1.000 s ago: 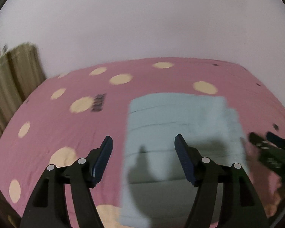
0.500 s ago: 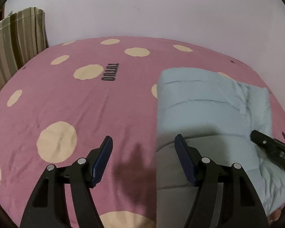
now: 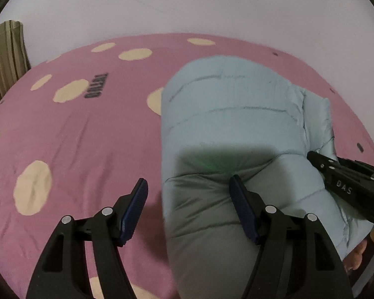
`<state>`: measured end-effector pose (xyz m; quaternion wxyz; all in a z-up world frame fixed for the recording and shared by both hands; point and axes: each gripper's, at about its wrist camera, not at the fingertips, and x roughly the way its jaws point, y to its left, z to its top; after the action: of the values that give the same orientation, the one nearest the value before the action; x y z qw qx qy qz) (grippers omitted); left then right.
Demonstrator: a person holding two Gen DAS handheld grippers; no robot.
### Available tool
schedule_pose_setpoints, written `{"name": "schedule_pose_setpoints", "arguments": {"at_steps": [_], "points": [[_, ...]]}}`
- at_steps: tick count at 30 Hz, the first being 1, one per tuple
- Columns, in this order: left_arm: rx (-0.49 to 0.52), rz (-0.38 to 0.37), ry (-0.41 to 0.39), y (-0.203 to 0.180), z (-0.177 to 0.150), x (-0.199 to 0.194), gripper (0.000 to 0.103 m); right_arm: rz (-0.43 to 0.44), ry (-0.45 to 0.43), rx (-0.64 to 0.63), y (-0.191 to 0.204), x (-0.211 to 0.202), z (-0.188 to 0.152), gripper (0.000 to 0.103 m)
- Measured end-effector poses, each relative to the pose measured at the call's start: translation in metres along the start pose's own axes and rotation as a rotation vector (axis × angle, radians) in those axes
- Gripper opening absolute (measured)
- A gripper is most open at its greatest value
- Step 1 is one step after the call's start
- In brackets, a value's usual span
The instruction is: Fold large clothes
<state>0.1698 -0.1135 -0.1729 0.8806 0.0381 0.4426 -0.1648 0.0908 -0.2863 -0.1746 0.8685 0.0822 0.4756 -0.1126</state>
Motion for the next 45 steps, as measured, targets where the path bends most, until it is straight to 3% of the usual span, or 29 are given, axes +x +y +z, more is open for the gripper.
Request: {"name": "schedule_pose_setpoints", "arguments": {"at_steps": [5,24,35,41,45], "points": [[0.001,-0.015,0.050,0.001,-0.002,0.022,0.069,0.009,0.030,0.008,-0.005,0.016,-0.005,0.024],[0.016,0.006,0.034,0.000,-0.008,0.032,0.071,-0.029,-0.006,0.002,0.001,0.020,-0.013,0.024],[0.029,0.012,0.011,-0.001,-0.006,0.016,0.070,-0.030,-0.049,0.022,-0.005,-0.021,-0.012,0.037],[-0.010,-0.009,-0.023,0.003,-0.006,-0.015,0.070,-0.005,-0.134,-0.003,-0.002,-0.068,-0.022,0.038],[0.002,-0.014,-0.019,-0.001,-0.011,-0.018,0.070,0.029,-0.121,-0.047,0.007,-0.075,-0.035,0.038]]}}
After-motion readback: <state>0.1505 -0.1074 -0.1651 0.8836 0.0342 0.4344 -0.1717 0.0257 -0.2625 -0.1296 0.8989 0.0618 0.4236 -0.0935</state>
